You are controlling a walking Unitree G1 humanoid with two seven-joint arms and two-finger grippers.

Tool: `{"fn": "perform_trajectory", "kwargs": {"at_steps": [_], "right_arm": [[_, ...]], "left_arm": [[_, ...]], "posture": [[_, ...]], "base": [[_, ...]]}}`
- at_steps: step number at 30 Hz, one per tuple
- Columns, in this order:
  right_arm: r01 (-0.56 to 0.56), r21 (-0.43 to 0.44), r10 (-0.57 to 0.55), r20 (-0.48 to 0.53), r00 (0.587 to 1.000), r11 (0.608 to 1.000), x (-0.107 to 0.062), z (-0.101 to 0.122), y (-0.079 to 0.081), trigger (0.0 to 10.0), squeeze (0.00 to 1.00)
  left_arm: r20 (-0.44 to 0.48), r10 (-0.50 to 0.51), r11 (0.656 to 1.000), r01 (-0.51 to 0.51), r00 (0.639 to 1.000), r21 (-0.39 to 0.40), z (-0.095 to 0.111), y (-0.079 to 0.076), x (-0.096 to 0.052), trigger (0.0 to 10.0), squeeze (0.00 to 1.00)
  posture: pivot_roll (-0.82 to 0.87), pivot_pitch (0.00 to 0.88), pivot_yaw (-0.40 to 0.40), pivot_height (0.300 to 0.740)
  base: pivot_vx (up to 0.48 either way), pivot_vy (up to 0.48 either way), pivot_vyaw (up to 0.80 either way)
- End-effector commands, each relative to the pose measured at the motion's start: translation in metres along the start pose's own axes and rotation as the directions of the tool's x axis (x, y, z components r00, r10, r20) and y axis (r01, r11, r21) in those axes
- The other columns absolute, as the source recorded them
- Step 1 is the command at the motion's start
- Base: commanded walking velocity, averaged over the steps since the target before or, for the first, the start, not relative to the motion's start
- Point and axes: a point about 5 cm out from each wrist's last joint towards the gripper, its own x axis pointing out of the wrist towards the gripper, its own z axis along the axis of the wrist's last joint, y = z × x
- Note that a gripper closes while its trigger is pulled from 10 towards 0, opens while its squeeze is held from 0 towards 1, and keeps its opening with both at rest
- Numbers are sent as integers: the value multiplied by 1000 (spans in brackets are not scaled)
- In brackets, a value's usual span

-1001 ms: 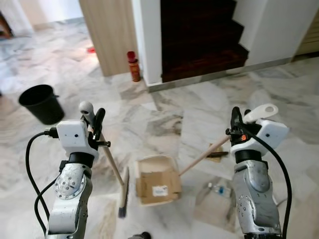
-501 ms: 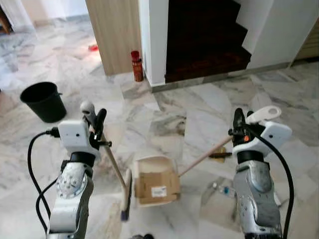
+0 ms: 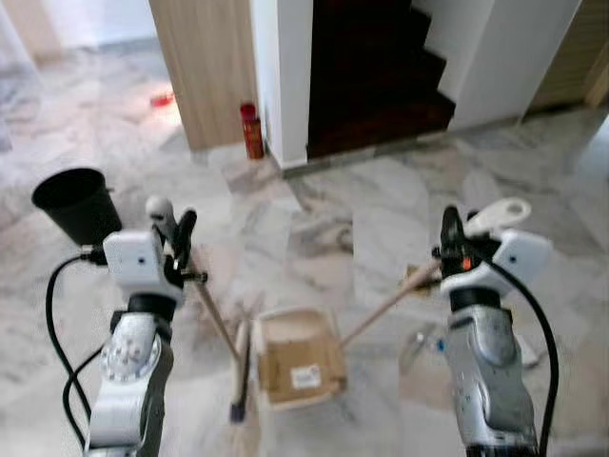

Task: Sweep floor

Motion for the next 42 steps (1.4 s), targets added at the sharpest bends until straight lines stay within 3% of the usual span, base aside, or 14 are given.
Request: {"fn": "perform_trajectory", "kwargs": {"at_steps": [1,11,26,30,42], "right_arm": [[-15,14,14,56,998,1000,2,13,4,10000,0],[-31,1,31,60,998,1000,4,14,6,10000,0],[-29,17,28,57,998,999,5,16,8,10000,0],[-36,26,34,56,998,999,6,16,9,10000,0],[-65,20,63,67,996,998,7,19,15,10000,0]], "left_arm": [[48,3,1000,-4,999,10,11,1,2,10000,0],[42,13,1000,-13,999,15,10,3,1,10000,0],[42,13,1000,-14,999,25,11,4,1,10000,0],[42,5,998,-8,999,66,11,2,2,10000,0],[39,-1,997,-2,999,73,11,0,2,10000,0]], "posture": [[-32,93,41,740],[-30,107,39,740],[-26,122,43,740],[-25,122,43,740],[-22,121,43,740]], "base": [[0,439,0],[0,436,576],[0,423,0],[0,0,0],[0,0,67]]}}
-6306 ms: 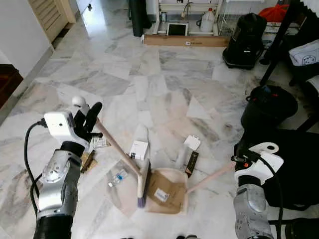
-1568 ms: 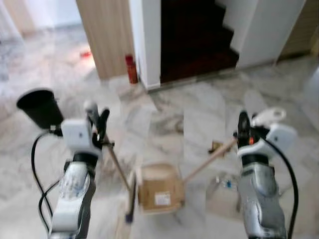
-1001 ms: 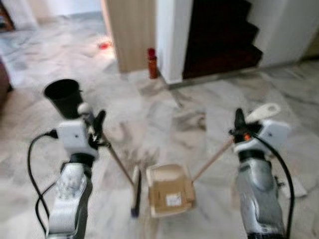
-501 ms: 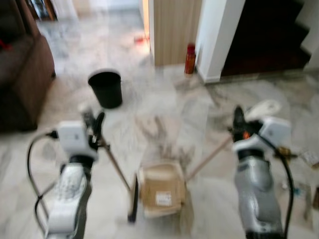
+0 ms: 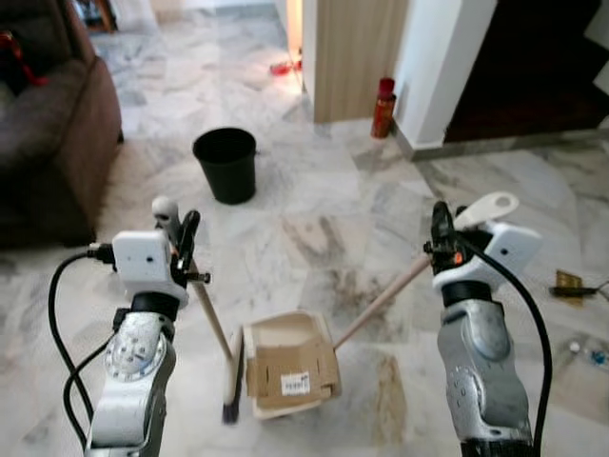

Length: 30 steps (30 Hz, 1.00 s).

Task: Sweep floor

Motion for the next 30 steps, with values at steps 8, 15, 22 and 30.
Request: {"fn": "perform_trajectory", "kwargs": {"at_steps": [8,15,22,30], "right_arm": [[-27,42,24,76,997,999,3,17,5,10000,0],[-48,32,46,77,996,998,4,18,9,10000,0],[-64,34,61,84,995,997,3,19,12,10000,0],[-77,63,69,121,990,995,9,30,16,10000,0]], "left_arm": [[44,-11,1000,10,999,17,9,-2,0,10000,0],[46,-18,1000,17,999,21,10,-3,0,10000,0],[48,-21,999,20,999,25,10,-3,0,10000,0],[45,-21,999,20,999,25,8,-3,-1,10000,0]], "posture": [[-23,123,44,740],[-19,122,44,740],[-17,122,46,740],[-18,105,47,740]], "base": [[319,0,373],[326,0,0],[336,0,521],[349,0,105]]}}
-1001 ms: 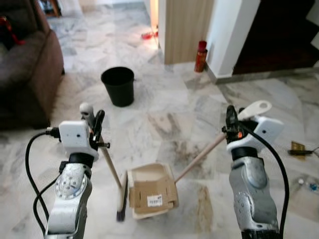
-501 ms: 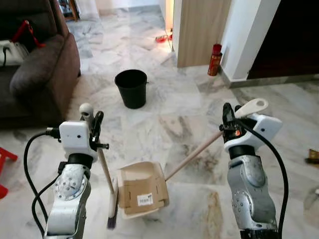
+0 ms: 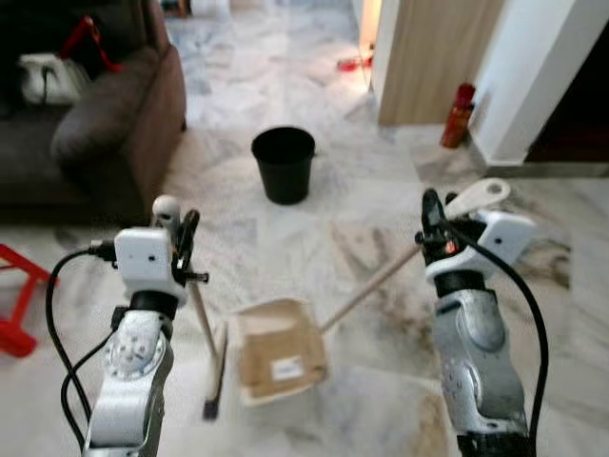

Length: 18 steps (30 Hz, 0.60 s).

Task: Sweep floor

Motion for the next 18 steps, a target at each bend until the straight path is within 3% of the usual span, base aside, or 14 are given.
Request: {"fn": "perform_trajectory", "kwargs": {"at_steps": [1,10,18], "right_arm": [[-19,6,18,102,995,1000,5,24,6,10000,0],[-46,42,37,207,978,998,17,52,20,10000,0],[-59,55,45,226,973,997,21,57,26,10000,0]], "left_arm": [[61,-14,1000,14,998,-4,12,-2,2,10000,0],[66,-11,1000,11,998,2,12,-2,1,10000,0],[76,0,1000,0,997,9,13,-1,2,10000,0]], "posture": [[-18,105,47,740],[-17,80,46,740],[-12,74,43,740]], "base": [[349,0,0],[357,0,0],[359,0,0]]}}
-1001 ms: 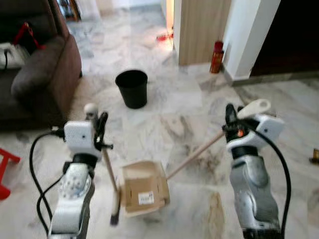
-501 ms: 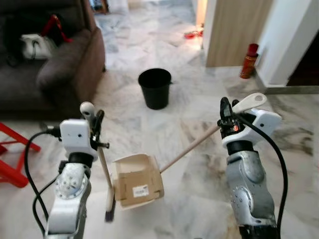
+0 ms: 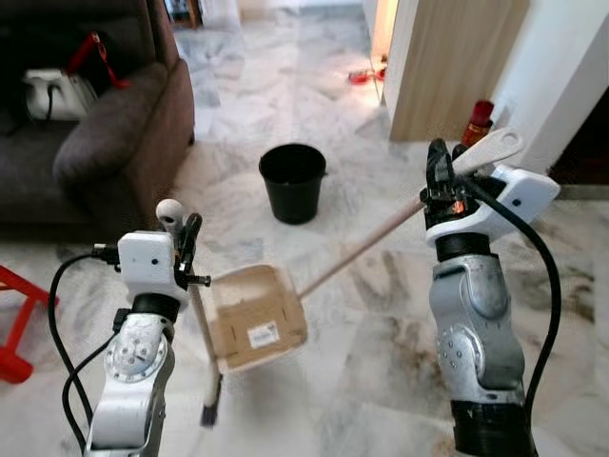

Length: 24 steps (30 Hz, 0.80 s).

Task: Sweep floor

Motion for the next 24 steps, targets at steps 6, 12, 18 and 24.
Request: {"fn": "perform_trajectory", "kwargs": {"at_steps": [6,12,18,24], "right_arm": [[-28,21,26,79,997,999,5,17,11,10000,0],[-26,21,24,73,997,999,6,18,13,10000,0],[-34,28,32,67,997,999,6,17,15,10000,0],[-34,26,32,65,997,999,7,17,15,10000,0]], "left_arm": [[75,13,1000,-14,997,13,14,4,1,10000,0],[75,32,999,-33,997,15,14,5,0,10000,0],[76,38,999,-40,996,16,13,5,-1,10000,0],[79,43,999,-44,996,17,14,5,-1,10000,0]], "posture": [[-12,74,43,740],[-9,94,38,740],[-5,98,34,740],[-5,99,34,740]], "base": [[357,0,0],[360,0,0],[364,0,0],[368,0,0]]}}
